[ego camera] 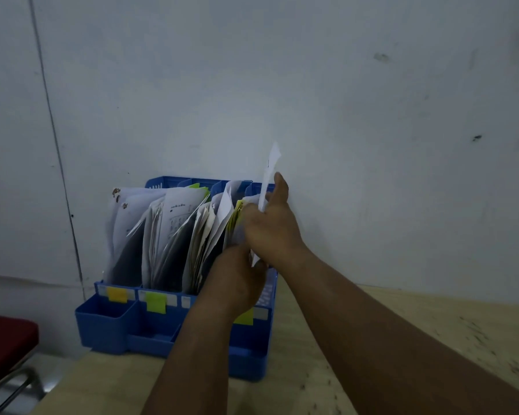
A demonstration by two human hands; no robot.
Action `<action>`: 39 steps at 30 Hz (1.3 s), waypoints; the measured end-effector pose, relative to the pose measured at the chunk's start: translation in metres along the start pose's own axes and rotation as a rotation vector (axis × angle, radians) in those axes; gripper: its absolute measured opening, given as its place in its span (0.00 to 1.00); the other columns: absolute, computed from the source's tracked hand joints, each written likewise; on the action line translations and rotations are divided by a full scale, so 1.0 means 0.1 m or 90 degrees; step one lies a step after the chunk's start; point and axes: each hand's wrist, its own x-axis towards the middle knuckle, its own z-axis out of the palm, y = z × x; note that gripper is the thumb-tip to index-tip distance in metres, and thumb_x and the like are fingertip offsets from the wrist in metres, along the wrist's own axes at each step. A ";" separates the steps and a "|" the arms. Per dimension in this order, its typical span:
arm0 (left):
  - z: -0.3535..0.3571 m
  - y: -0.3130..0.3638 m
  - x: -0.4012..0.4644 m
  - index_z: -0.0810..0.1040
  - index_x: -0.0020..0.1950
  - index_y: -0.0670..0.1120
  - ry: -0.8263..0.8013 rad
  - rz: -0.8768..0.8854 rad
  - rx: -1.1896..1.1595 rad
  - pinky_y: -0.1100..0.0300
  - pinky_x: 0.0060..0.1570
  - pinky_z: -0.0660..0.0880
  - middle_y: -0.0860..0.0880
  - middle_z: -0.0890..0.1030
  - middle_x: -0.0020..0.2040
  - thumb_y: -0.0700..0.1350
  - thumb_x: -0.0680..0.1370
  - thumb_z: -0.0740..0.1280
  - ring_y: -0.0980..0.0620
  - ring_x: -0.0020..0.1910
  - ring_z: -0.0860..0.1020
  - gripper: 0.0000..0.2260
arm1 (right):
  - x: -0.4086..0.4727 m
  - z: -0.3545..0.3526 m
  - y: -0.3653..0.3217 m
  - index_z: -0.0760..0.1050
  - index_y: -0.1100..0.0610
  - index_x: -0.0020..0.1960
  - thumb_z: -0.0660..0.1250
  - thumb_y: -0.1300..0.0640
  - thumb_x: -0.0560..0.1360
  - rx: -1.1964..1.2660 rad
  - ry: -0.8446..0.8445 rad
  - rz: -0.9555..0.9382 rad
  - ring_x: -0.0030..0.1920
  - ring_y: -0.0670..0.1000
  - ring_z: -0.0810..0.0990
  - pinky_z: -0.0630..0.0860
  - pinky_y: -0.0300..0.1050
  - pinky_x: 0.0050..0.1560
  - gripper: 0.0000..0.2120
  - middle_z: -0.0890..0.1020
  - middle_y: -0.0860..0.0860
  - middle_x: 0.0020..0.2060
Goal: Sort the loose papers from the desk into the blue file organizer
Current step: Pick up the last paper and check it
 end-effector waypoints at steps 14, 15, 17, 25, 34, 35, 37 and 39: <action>-0.11 -0.06 0.06 0.71 0.33 0.49 0.069 -0.018 0.188 0.61 0.34 0.71 0.51 0.73 0.32 0.39 0.81 0.64 0.55 0.32 0.71 0.17 | 0.04 0.10 0.14 0.52 0.52 0.79 0.57 0.57 0.82 -0.135 -0.084 0.083 0.65 0.61 0.74 0.72 0.51 0.63 0.27 0.73 0.58 0.67; -0.09 -0.08 0.06 0.71 0.34 0.49 0.058 -0.025 0.201 0.58 0.37 0.73 0.51 0.73 0.33 0.39 0.81 0.64 0.55 0.33 0.72 0.16 | 0.02 0.10 0.16 0.51 0.53 0.79 0.57 0.57 0.82 -0.139 -0.102 0.092 0.65 0.61 0.74 0.72 0.51 0.64 0.29 0.73 0.58 0.67; -0.05 -0.13 0.05 0.74 0.36 0.49 0.055 -0.048 0.205 0.59 0.38 0.72 0.51 0.74 0.35 0.40 0.81 0.64 0.56 0.34 0.72 0.13 | 0.00 0.11 0.20 0.51 0.53 0.79 0.58 0.57 0.82 -0.148 -0.132 0.103 0.63 0.58 0.75 0.71 0.46 0.60 0.29 0.74 0.59 0.67; -0.38 -0.08 -0.02 0.78 0.30 0.42 0.084 -0.019 0.119 0.65 0.26 0.68 0.49 0.76 0.27 0.34 0.73 0.67 0.57 0.26 0.72 0.12 | -0.02 0.14 0.36 0.46 0.53 0.82 0.60 0.51 0.81 -0.142 -0.173 0.153 0.65 0.59 0.75 0.74 0.47 0.60 0.35 0.69 0.58 0.73; -0.33 0.32 -0.18 0.82 0.50 0.60 0.307 0.118 -0.051 0.72 0.43 0.70 0.64 0.78 0.39 0.52 0.74 0.74 0.68 0.41 0.78 0.06 | -0.01 0.20 0.23 0.66 0.59 0.73 0.62 0.45 0.79 -0.150 -0.292 0.138 0.58 0.62 0.75 0.73 0.59 0.59 0.27 0.74 0.60 0.68; -0.30 0.31 -0.16 0.83 0.53 0.57 0.314 0.117 -0.045 0.73 0.44 0.69 0.63 0.79 0.40 0.54 0.73 0.75 0.68 0.42 0.78 0.10 | -0.03 0.20 0.17 0.66 0.58 0.72 0.58 0.45 0.82 -0.078 -0.290 0.161 0.53 0.62 0.75 0.73 0.58 0.53 0.24 0.74 0.60 0.67; -0.26 0.27 -0.12 0.85 0.56 0.53 0.322 0.116 -0.016 0.76 0.45 0.67 0.57 0.83 0.44 0.56 0.74 0.75 0.66 0.41 0.78 0.13 | 0.02 0.22 0.23 0.70 0.60 0.66 0.54 0.47 0.85 0.032 -0.284 0.262 0.50 0.58 0.77 0.76 0.56 0.50 0.19 0.76 0.58 0.61; -0.26 0.19 -0.08 0.86 0.55 0.51 0.359 0.117 0.044 0.78 0.43 0.66 0.53 0.86 0.46 0.51 0.79 0.71 0.64 0.39 0.76 0.08 | -0.03 0.21 0.19 0.73 0.59 0.60 0.60 0.53 0.84 -0.193 -0.329 0.283 0.57 0.58 0.79 0.79 0.51 0.57 0.11 0.78 0.58 0.61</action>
